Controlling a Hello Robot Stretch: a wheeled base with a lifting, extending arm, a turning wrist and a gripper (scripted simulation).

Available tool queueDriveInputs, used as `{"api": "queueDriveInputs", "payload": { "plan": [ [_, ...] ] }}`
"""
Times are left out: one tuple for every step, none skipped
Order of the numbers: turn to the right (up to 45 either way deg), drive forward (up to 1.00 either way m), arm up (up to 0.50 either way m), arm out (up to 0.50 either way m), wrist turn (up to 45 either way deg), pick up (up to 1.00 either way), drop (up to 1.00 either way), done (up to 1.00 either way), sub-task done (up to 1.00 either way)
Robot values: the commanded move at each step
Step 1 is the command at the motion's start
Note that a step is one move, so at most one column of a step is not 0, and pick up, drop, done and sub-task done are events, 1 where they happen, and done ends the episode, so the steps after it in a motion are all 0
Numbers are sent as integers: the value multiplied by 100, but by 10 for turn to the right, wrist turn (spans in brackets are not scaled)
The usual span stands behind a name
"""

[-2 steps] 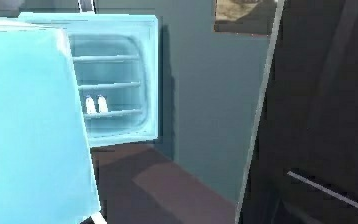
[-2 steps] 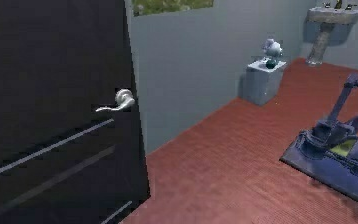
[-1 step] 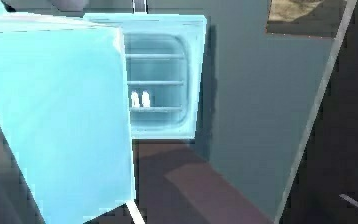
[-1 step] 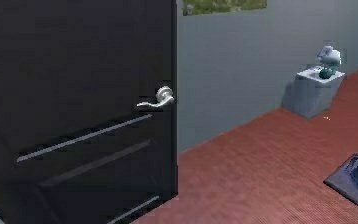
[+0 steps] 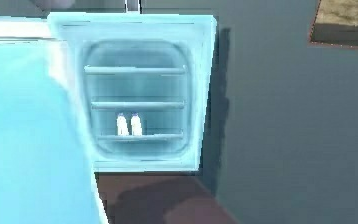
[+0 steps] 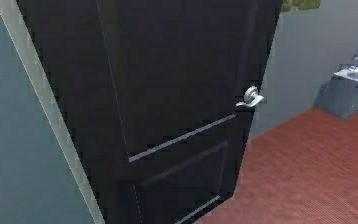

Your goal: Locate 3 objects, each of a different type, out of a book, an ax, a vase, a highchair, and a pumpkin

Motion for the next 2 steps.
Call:
{"api": "queueDriveInputs", "payload": {
  "plan": [
    [-450, 0, 0, 0, 0, 0, 0, 0, 0],
    [-270, 0, 0, 0, 0, 0, 0, 0, 0]
  ]
}}
